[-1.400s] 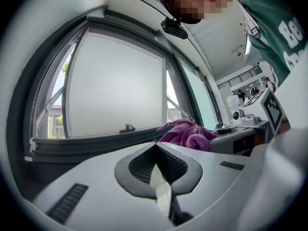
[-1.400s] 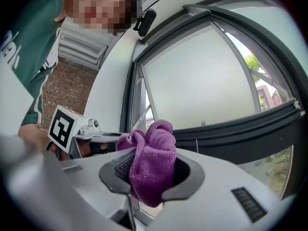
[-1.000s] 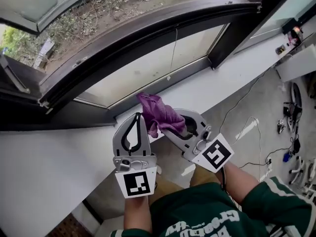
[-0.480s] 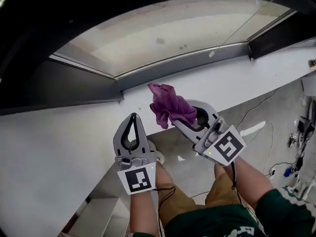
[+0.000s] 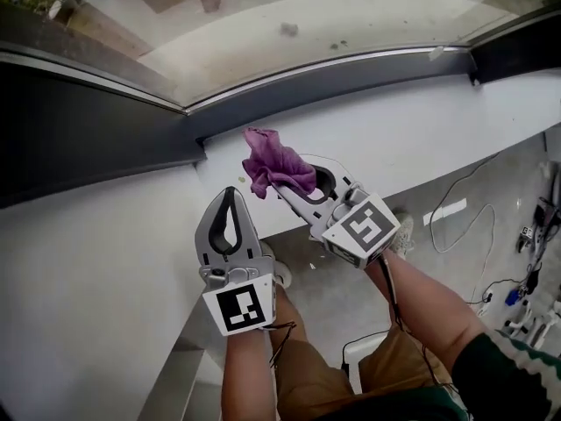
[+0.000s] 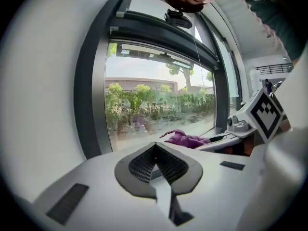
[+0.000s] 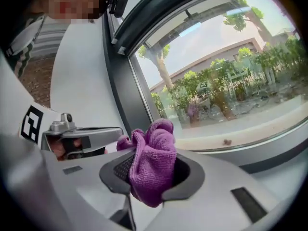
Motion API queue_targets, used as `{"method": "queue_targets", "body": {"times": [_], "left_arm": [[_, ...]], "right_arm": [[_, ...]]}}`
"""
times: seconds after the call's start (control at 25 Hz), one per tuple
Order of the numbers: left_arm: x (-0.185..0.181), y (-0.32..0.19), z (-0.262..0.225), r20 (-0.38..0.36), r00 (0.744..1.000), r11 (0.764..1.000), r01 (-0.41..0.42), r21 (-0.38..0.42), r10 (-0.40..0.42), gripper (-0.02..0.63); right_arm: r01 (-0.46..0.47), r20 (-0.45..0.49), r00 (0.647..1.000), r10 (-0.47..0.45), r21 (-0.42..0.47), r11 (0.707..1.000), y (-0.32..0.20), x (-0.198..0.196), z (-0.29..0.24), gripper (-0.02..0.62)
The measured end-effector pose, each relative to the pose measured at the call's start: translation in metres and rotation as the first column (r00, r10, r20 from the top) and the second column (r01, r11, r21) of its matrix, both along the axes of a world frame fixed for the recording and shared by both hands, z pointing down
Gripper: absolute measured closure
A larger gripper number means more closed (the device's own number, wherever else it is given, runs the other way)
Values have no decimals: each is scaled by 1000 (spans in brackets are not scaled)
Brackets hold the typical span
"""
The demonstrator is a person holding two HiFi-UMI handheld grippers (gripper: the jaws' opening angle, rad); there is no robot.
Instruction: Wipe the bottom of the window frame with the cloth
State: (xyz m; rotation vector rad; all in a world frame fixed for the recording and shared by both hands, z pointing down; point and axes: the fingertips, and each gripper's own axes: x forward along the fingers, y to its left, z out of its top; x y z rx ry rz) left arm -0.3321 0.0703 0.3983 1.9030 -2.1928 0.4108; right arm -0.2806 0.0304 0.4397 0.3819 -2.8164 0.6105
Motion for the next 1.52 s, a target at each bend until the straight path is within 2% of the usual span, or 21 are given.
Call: {"method": "queue_targets", "body": {"times": [0.16, 0.36, 0.56, 0.88, 1.08, 1.24, 1.52], "left_arm": [[-9, -6, 30, 3, 1000, 1000, -9, -22, 9, 601], [-32, -8, 52, -40, 998, 998, 49, -31, -50, 601], [-46, -3, 67, -69, 994, 996, 86, -11, -87, 601], [-51, 3, 99, -74, 993, 993, 91, -70, -96, 601], [-62, 5, 114, -72, 989, 987, 124, -102, -132, 601], [-67, 7, 115, -73, 987, 985, 138, -105, -146, 601], [-58, 8, 124, -75, 990, 985, 111, -131, -121, 601]], "right_arm": [[27, -35, 999, -27, 4, 1000, -3, -28, 38, 468], [46, -116, 992, -44, 13, 999, -1, -63, 85, 468], [83, -131, 988, -87, -36, 996, 10, -87, 117, 468], [137, -192, 971, -140, -28, 990, 18, -99, 149, 468], [160, -192, 968, -162, -30, 987, 19, -113, 154, 468], [187, -247, 950, -191, -39, 981, 26, -123, 167, 468], [183, -297, 937, -185, -36, 982, 24, -112, 178, 469]]}}
